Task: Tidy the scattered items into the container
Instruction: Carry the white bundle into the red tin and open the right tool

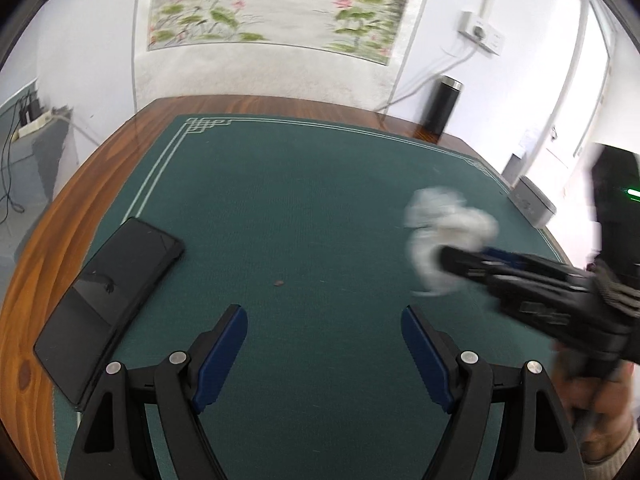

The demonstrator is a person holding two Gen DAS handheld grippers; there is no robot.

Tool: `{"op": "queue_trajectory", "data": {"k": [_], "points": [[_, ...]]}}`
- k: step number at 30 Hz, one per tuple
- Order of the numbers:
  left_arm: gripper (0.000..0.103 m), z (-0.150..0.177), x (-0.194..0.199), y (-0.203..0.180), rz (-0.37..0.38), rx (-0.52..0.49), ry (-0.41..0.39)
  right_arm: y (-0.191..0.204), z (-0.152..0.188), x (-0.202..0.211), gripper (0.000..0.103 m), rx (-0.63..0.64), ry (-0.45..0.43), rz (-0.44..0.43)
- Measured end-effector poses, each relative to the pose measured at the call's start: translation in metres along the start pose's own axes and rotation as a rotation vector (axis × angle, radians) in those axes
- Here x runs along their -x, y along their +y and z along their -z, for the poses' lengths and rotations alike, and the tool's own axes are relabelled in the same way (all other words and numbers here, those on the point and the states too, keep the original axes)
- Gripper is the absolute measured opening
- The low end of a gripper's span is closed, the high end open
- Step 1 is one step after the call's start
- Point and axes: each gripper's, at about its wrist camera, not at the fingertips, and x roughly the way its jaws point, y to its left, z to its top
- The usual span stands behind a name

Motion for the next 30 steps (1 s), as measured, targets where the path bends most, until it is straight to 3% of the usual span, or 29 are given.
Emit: {"op": "queue_trajectory", "data": {"k": [4,9,14,17,21,30], "points": [[0.081,0.004,-0.001,-0.020,0.012,-0.042,0.012,-0.037,0.025,0.075,0.039,-0.057,-0.083,0.085],[0.081,0.009,0.001,-0.050,0.026,-0.093,0.022,-0.101,0.069,0.175,0.039,-0.162,-0.189,0.258],[0.081,0.015,0.003,-0.081,0.041,-0.143,0.031,-0.156,0.112,0.257,0.039,-0.255,-0.242,0.445],[0.081,0.019,0.005,-0.098,0.053,-0.170,0.034,-0.186,0.134,0.293,0.039,-0.313,-0.252,0.507],[0.081,0.025,0.012,-0.127,0.090,-0.198,0.032,-0.213,0.152,0.316,0.039,-0.382,-0.257,0.505],[0.081,0.030,0.023,-0.188,0.205,-0.232,0.042,-0.222,0.167,0.302,0.039,-0.398,-0.244,0.472]]}}
